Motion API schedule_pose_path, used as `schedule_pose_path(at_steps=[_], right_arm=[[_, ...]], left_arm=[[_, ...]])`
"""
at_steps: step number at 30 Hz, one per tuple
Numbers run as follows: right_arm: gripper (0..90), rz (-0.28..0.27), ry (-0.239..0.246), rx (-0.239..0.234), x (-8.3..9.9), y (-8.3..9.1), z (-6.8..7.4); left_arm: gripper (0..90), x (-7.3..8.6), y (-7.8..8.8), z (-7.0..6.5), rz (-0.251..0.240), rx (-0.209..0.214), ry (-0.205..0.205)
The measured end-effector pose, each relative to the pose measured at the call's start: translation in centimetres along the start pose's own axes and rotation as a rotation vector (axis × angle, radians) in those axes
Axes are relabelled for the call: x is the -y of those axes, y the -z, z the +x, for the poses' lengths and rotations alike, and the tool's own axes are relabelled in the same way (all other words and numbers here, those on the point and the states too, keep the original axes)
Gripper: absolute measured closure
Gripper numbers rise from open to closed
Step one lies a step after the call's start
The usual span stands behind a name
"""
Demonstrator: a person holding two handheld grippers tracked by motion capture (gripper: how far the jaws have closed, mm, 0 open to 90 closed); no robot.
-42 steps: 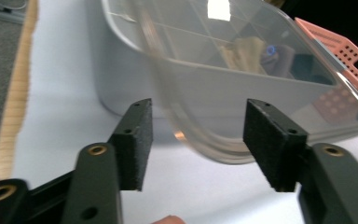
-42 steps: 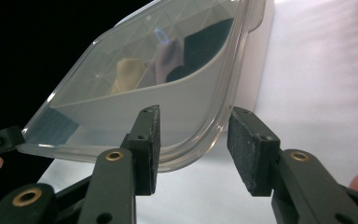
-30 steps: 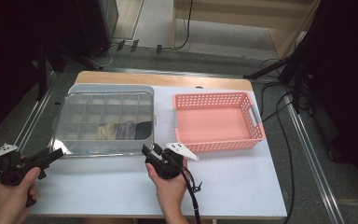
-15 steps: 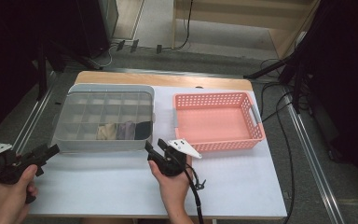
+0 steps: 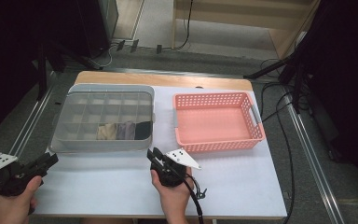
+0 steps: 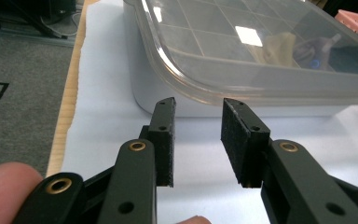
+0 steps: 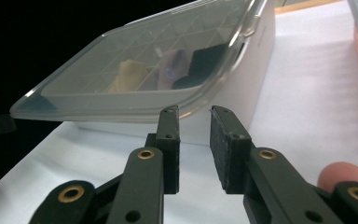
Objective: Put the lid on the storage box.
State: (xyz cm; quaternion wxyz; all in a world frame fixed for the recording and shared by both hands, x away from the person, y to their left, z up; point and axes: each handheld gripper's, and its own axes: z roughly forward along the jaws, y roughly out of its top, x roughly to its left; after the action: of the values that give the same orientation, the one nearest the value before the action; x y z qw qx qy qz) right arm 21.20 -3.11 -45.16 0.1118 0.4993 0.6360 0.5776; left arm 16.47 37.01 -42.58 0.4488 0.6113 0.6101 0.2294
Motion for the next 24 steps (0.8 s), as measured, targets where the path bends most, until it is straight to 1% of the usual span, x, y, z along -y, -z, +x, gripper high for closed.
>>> schedule_pose_path(at_steps=[2,5,6,8,10,13,15,17,20,24], right_arm=[[73.6,-0.002,0.012,0.003,0.0,-0.3,0.2],[73.7,0.002,0.012,0.013,-0.2,-0.7,0.5],[73.7,-0.002,0.024,0.013,-0.2,-0.9,0.5],[73.5,-0.001,0.021,0.015,-0.3,-1.1,0.8],[72.8,-0.008,0.034,0.022,-0.4,-1.4,0.9],[72.2,-0.006,0.03,0.034,-0.5,-1.8,1.0],[71.4,-0.008,0.037,0.043,-0.5,-2.0,0.9],[71.1,-0.012,0.034,0.047,-0.6,-2.2,0.8],[71.1,-0.011,0.037,0.067,-0.8,-2.5,0.6],[71.1,-0.014,0.039,0.088,-1.1,-2.8,0.2]], left_arm=[[65.1,-0.3,-0.1,0.0,-0.005,-0.003,0.005],[64.9,-0.9,-0.3,0.2,0.0,-0.003,-0.001],[64.6,-1.1,-0.4,0.2,0.002,-0.001,0.001],[63.7,-1.5,-0.7,0.4,0.004,-0.001,0.001],[63.4,-1.7,-1.1,0.4,0.006,-0.007,0.005],[62.8,-2.0,-1.6,0.6,0.009,-0.007,0.008],[61.7,-2.2,-1.8,0.8,0.003,-0.005,0.013],[61.5,-2.4,-1.9,0.9,-0.001,-0.016,0.016],[60.2,-2.6,-2.1,1.2,-0.005,-0.026,0.025],[59.0,-3.1,-2.6,1.8,0.002,-0.014,0.044]])
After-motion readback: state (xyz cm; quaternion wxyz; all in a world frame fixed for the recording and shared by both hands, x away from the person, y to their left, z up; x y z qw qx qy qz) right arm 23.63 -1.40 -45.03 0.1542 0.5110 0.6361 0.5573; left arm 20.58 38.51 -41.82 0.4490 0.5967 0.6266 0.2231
